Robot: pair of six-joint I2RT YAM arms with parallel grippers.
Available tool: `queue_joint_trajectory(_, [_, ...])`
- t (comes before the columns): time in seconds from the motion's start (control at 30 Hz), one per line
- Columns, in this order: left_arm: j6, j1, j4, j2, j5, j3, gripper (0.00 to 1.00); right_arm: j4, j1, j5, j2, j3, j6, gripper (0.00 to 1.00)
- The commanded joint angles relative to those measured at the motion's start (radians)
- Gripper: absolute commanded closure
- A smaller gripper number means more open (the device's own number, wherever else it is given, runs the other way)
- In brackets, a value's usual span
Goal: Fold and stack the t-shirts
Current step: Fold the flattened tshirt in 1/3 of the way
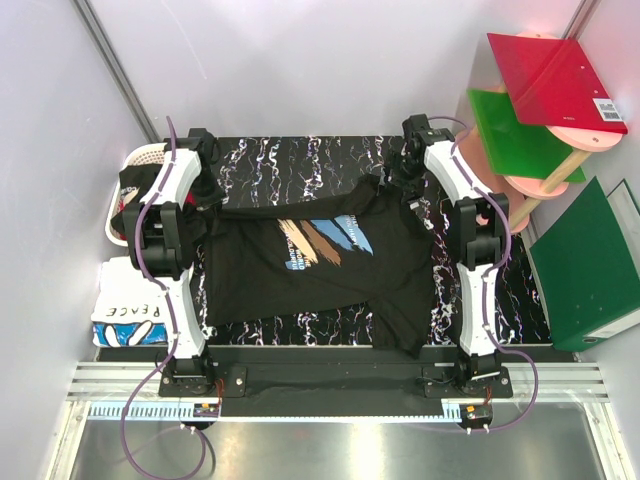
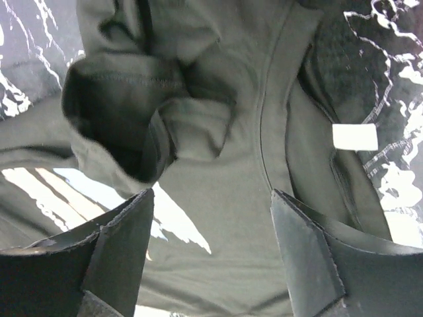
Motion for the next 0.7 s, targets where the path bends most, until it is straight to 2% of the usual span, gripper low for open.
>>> queue_joint_trajectory(0.0, [0.008, 0.005, 0.002, -0.023, -0.016, 0.006, 1.00, 0.059, 0.004, -0.019, 0.055, 0.042, 0.035, 0.28])
queue_joint_trajectory(0.33, [0.009, 0.005, 0.002, -0.014, -0.013, 0.009, 1.00, 0.063, 0.004, -0.031, 0.171, 0.106, 0.044, 0.31])
queue_joint_trajectory(0.4, [0.011, 0.005, 0.002, -0.011, -0.012, 0.009, 1.00, 0.066, 0.006, -0.042, 0.190, 0.120, 0.050, 0.35])
queue_joint_trajectory(0.43, [0.011, 0.005, 0.002, -0.010, -0.012, 0.010, 1.00, 0.069, 0.004, -0.048, 0.195, 0.125, 0.053, 0.41])
queue_joint_trajectory(0.47, [0.013, 0.005, 0.002, -0.009, -0.009, 0.009, 1.00, 0.074, 0.007, -0.053, 0.201, 0.129, 0.056, 0.60])
queue_joint_trajectory(0.53, [0.014, 0.005, 0.002, -0.007, -0.005, 0.009, 1.00, 0.077, 0.006, -0.064, 0.216, 0.152, 0.068, 0.83])
queue_joint_trajectory(0.57, [0.014, 0.005, 0.002, -0.004, -0.005, 0.012, 1.00, 0.075, 0.004, -0.062, 0.219, 0.158, 0.075, 1.00])
queue_joint_trajectory(0.67, [0.016, 0.005, 0.001, -0.003, -0.004, 0.013, 1.00, 0.075, 0.006, -0.068, 0.219, 0.180, 0.076, 1.00])
